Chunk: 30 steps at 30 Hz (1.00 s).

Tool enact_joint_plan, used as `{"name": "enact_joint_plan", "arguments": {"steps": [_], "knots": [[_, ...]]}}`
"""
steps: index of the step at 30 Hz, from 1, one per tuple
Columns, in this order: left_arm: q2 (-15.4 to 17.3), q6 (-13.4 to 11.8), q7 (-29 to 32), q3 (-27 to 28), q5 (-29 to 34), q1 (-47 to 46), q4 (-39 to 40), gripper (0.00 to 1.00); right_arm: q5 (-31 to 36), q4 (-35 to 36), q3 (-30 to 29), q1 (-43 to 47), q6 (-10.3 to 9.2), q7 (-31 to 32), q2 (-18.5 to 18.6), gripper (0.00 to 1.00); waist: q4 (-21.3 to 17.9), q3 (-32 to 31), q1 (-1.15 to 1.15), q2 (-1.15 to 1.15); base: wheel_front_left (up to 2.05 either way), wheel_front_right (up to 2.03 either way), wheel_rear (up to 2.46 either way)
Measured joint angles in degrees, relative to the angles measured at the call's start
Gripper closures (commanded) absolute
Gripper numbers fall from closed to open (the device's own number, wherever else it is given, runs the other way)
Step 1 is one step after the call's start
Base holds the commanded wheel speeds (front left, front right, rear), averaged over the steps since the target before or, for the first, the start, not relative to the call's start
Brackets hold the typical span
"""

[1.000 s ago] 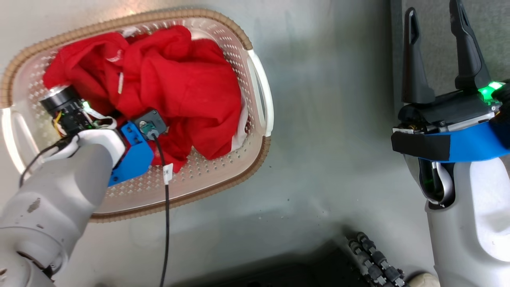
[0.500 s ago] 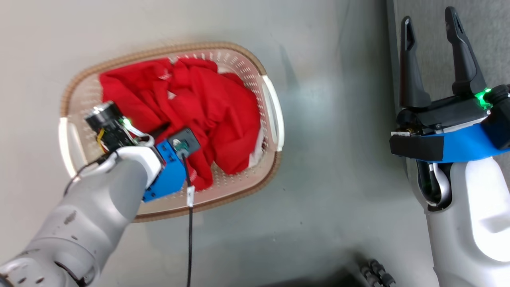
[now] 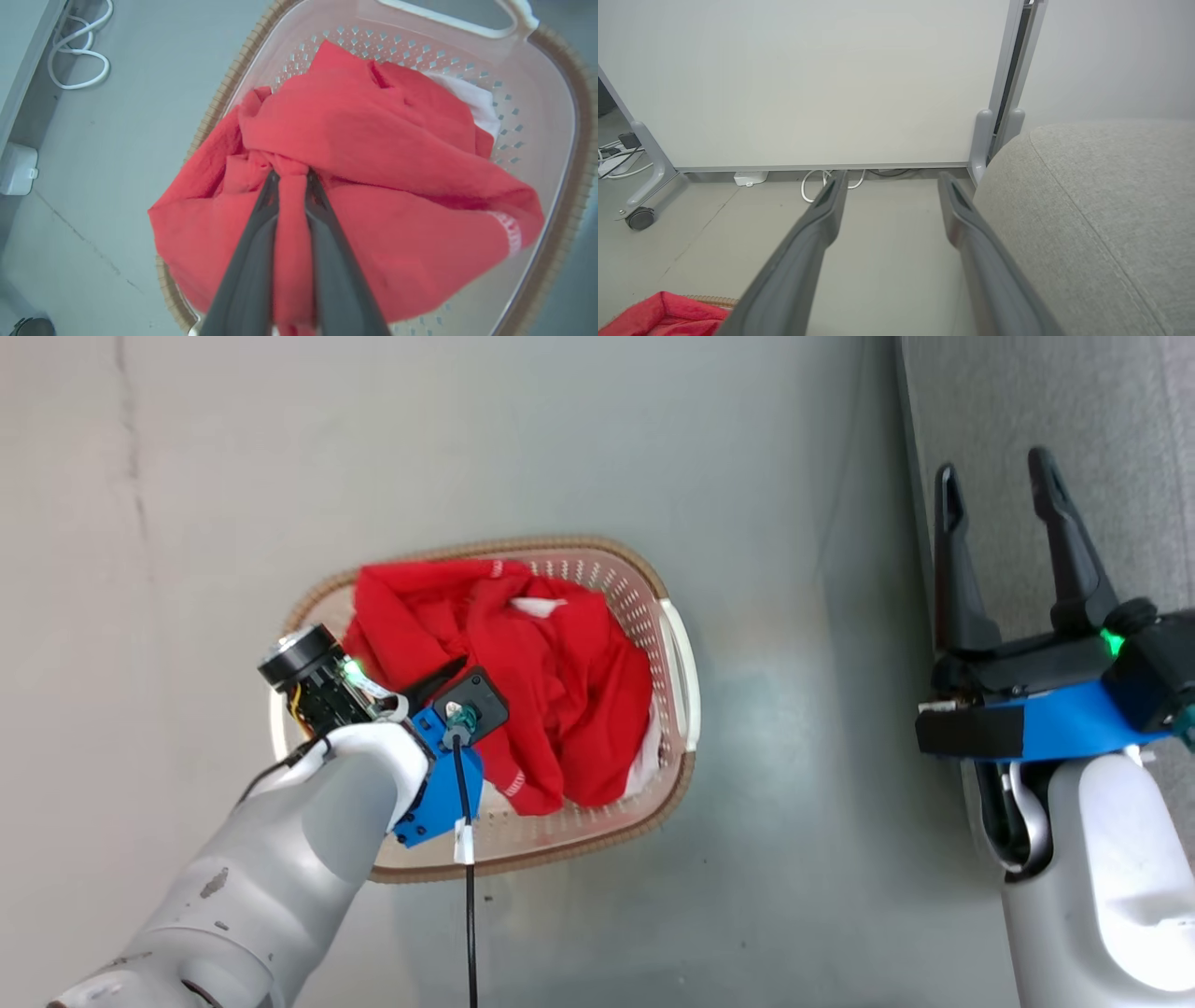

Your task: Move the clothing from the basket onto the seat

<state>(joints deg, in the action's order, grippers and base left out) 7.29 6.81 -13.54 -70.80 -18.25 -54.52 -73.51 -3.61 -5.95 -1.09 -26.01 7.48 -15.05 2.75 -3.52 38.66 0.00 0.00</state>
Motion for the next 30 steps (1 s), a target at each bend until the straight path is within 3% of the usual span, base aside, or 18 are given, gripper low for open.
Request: {"name": "enact_joint_plan", "arguments": {"steps": [10, 30], "knots": [[-0.2, -1.7, -1.4, 3.3, -3.4, 1.9, 2.2, 1.0, 0.2, -1.3, -0.9, 3.5, 0.0, 0.0, 0.0, 0.0, 2.2, -8.4, 0.0, 0.0, 0.0, 0.0, 0.0], [4.4, -6.4, -1.5, 18.4, -5.6, 8.9, 24.9, 1.0, -0.1, -4.0, -1.7, 11.6, 0.01, 0.0, 0.0, 0.0, 4.9, -23.6, 0.0, 0.0, 0.0, 0.0, 0.0]]}}
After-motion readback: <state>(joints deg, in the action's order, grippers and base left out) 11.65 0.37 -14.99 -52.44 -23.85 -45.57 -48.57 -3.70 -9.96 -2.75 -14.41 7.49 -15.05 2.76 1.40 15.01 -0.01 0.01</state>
